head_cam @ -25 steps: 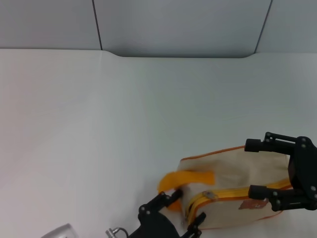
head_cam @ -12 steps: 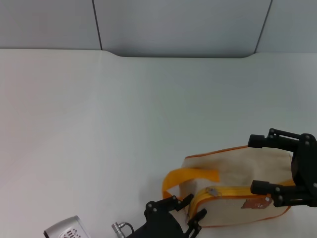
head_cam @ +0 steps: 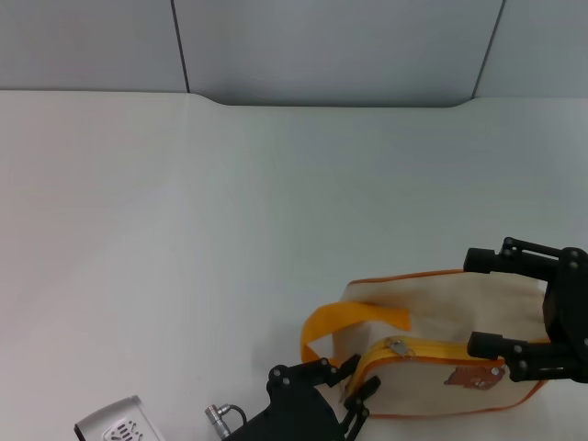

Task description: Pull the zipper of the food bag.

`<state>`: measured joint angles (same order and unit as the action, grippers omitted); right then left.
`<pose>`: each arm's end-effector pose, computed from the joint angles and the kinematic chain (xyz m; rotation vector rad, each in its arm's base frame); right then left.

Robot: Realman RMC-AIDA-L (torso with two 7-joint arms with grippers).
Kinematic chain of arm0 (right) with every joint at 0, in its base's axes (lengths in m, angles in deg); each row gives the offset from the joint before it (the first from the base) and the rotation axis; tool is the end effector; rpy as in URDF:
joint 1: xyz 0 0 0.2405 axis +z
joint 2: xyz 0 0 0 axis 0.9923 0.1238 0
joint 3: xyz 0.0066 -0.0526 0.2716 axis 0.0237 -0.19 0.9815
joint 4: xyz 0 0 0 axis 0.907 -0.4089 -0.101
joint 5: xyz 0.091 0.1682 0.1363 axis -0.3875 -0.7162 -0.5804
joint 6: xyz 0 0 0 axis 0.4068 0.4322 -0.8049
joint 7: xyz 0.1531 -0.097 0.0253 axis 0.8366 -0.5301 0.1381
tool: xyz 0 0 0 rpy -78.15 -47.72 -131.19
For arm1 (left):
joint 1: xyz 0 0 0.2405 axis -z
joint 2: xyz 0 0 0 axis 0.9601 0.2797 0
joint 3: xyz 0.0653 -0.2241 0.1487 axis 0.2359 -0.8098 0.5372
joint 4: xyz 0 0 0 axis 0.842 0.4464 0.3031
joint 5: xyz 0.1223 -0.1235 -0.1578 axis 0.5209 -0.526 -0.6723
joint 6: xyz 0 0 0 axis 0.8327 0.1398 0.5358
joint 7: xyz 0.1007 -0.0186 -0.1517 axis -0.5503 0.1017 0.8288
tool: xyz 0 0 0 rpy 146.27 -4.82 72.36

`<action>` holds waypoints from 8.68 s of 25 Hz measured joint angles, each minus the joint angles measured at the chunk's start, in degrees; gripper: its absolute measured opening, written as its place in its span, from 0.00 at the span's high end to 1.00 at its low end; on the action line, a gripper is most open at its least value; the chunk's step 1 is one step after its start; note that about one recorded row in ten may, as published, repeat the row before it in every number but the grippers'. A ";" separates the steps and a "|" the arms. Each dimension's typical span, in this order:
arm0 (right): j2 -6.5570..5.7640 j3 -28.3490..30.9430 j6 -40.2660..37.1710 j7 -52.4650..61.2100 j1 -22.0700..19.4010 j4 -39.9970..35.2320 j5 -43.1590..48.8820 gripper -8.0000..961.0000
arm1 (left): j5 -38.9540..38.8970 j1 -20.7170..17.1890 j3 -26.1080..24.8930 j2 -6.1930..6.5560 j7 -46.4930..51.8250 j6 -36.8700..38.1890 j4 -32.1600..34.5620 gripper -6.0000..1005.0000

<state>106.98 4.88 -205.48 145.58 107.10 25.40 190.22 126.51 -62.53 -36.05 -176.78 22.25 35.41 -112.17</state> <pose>0.2800 0.2880 0.0047 -2.7771 0.2100 1.0718 -0.2490 0.2085 -0.2162 -2.4008 -0.2803 -0.8243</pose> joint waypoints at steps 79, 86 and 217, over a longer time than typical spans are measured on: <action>1.86 19.58 15.49 -100.43 -0.12 60.22 -6.82 0.12 | -0.20 14.51 -10.76 0.13 -24.00 29.03 20.42 0.93; 1.86 19.32 15.03 -100.43 -0.83 59.60 -6.82 0.12 | -0.30 14.35 -10.76 0.17 -24.08 29.26 20.42 0.93; -2.02 -3.71 1.35 -3.07 1.78 8.30 1.96 0.12 | 16.92 23.97 -2.83 2.56 36.23 44.75 41.72 0.20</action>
<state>104.96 1.17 -204.13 142.51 108.88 33.70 192.18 143.42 -38.56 -38.88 -174.22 58.48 80.16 -70.44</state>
